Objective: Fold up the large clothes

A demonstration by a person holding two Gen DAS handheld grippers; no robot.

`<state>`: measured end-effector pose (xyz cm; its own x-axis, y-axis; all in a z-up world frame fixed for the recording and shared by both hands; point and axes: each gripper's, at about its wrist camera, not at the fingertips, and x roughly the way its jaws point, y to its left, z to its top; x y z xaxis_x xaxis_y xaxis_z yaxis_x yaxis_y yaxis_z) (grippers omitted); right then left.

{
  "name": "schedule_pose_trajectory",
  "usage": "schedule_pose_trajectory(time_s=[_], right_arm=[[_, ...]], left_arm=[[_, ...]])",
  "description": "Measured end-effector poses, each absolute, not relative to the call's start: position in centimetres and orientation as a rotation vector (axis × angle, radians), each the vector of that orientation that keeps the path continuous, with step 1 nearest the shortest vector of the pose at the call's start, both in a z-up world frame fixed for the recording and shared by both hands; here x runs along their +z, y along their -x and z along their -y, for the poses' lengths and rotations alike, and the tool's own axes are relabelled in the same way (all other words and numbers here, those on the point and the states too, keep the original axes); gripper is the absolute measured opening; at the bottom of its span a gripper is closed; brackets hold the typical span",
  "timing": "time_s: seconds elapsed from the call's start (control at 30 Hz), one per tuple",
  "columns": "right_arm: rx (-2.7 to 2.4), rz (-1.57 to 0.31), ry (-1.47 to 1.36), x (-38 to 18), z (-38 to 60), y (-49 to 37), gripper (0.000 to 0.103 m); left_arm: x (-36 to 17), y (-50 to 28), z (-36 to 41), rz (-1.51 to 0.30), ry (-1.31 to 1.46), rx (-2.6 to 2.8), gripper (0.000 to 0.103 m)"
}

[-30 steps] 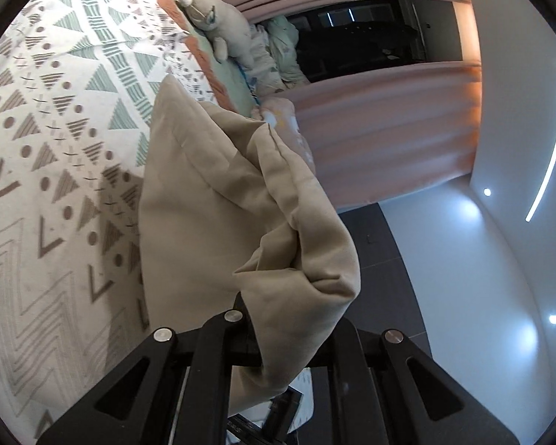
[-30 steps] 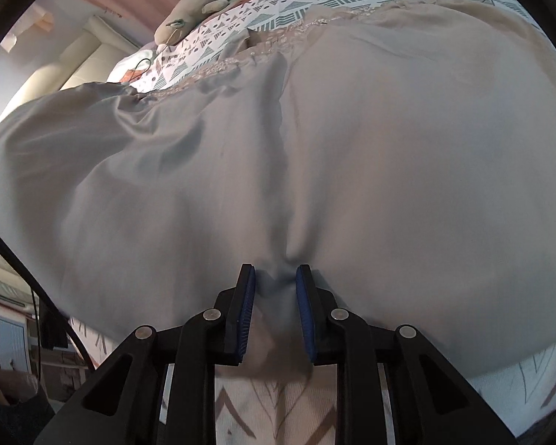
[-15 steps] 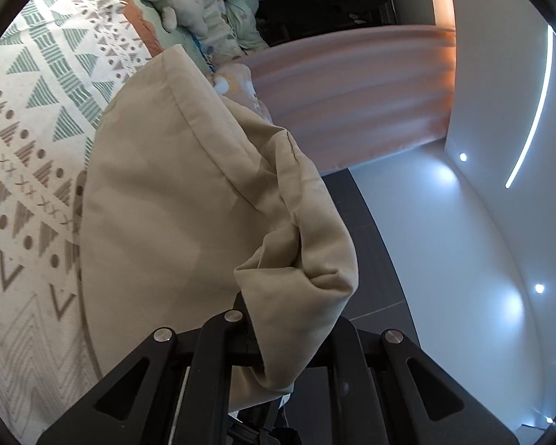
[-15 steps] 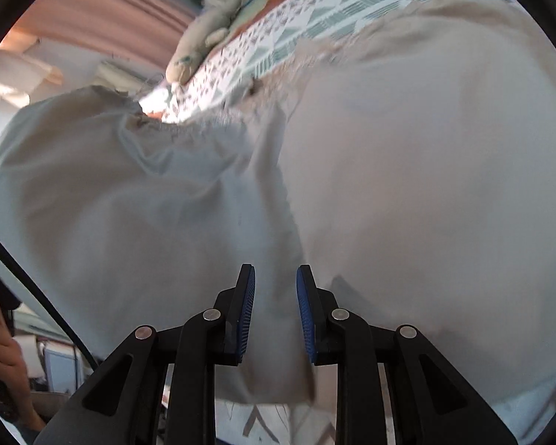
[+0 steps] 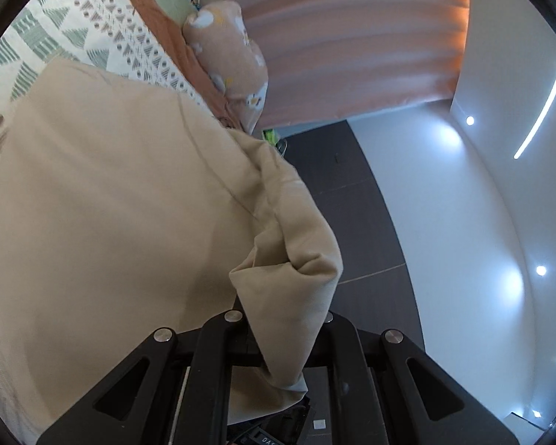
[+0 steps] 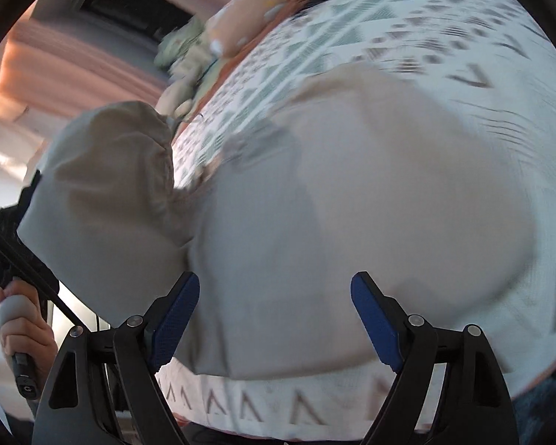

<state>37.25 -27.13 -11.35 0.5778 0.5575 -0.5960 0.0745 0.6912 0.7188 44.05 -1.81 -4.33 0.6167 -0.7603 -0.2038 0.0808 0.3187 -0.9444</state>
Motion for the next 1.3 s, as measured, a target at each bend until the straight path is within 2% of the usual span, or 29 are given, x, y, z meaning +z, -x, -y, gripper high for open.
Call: schedule_pose_trajectory(time_s=[0.17, 0.5, 0.83, 0.97, 1.0, 1.07, 1.13, 1.17, 1.3], right_arm=[[0.239, -0.917, -0.85, -13.1, 31.6, -35.0, 0.083], [0.192, -0.89, -0.904, -12.8, 36.2, -30.6, 0.083], [0.208, -0.874, -0.915, -12.9, 38.2, -28.3, 0.083], [0.214, -0.87, -0.909, -12.7, 38.7, -28.2, 0.083], [0.216, -0.87, -0.908, -12.7, 38.8, -28.1, 0.083], [0.222, -0.869, -0.901, -12.5, 38.8, -28.0, 0.083], [0.229, -0.864, -0.895, -12.3, 38.8, -27.8, 0.083], [0.234, -0.862, -0.893, -12.2, 38.8, -27.9, 0.083], [0.256, -0.855, -0.877, -11.5, 38.4, -28.0, 0.083]], left_arm=[[-7.0, -45.0, 7.0, -0.835, 1.104, -0.649, 0.01], [-9.9, -43.1, 14.0, -0.963, 1.002, -0.716, 0.01], [-12.1, -41.8, 18.1, -1.054, 0.936, -0.703, 0.01], [-13.5, -41.6, 18.9, -1.151, 0.881, -0.638, 0.012], [-13.9, -41.6, 18.9, -1.172, 0.882, -0.629, 0.016], [-14.7, -41.3, 18.8, -1.194, 0.896, -0.622, 0.034], [-14.5, -40.9, 18.4, -1.174, 0.892, -0.596, 0.087], [-14.3, -40.5, 18.1, -1.152, 0.893, -0.583, 0.097], [-13.5, -39.8, 16.6, -1.125, 0.9, -0.559, 0.098]])
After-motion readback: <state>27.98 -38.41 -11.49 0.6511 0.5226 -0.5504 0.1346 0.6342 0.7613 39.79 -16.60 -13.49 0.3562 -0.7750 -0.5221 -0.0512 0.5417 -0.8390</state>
